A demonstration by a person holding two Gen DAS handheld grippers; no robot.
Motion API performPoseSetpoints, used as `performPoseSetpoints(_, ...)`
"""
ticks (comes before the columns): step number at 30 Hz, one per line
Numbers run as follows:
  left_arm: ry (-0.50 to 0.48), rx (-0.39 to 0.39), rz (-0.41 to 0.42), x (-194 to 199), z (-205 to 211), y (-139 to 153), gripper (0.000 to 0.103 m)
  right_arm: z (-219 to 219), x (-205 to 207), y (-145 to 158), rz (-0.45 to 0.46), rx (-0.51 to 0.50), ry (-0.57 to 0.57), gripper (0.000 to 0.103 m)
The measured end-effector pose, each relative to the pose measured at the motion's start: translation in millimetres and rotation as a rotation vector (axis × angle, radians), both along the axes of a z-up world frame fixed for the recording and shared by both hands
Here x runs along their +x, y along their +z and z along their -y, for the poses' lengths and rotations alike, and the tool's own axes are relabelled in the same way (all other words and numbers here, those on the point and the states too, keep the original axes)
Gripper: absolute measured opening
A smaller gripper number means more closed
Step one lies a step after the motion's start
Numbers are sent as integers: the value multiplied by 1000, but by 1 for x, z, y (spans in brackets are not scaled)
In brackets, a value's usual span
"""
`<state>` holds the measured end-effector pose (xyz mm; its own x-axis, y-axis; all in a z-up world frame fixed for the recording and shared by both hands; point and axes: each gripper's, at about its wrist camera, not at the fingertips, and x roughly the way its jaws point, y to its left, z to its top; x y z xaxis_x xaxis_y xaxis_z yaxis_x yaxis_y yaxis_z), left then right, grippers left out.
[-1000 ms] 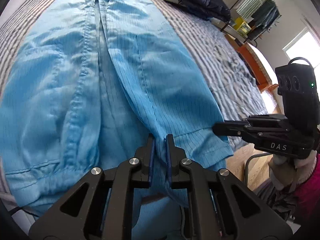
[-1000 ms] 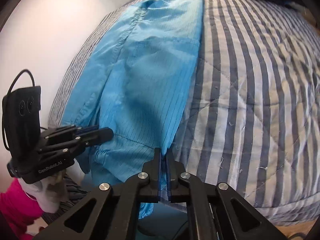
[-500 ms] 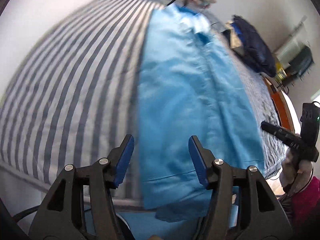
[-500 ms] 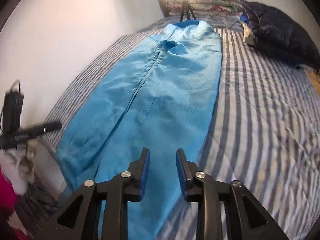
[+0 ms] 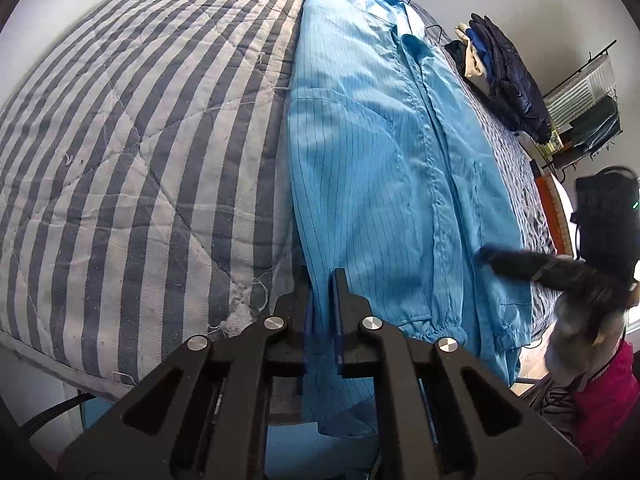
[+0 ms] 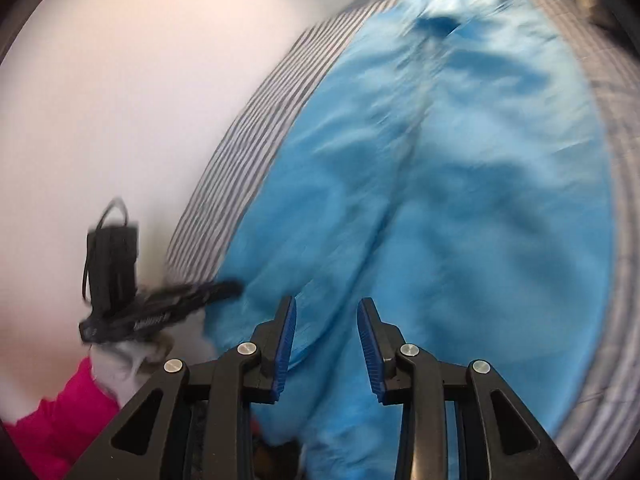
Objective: Fold large clothes
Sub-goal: 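Grasp the coat hem with the left gripper while the right gripper holds the hem, then grasp the coat hem with both grippers and lift it off the bed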
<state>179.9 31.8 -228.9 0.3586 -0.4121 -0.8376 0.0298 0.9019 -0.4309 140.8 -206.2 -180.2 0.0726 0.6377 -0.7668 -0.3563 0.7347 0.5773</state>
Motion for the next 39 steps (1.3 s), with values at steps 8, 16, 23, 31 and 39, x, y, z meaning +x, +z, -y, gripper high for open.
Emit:
performPoseSetpoints(8,2,-9,20,-9,-6,7,2,-23,-5,-14,-27,-36,5,13)
performPoseSetpoints(16,10,-11,7,-20,-21,8,2,-54,-21,-11,11,-74,90,1)
performPoseSetpoints(23,55,-73,-14,-17,-30,6,42,-10,-19,25,98,15,-13,26)
performPoseSetpoints(31,-31,-30,-11,-25,7,4,42,-27,-14,10,92,25,37,31)
performPoseSetpoints(39,-8,-151,-63,-26,-12,5,42,-42,-21,1,100,-99,95,23)
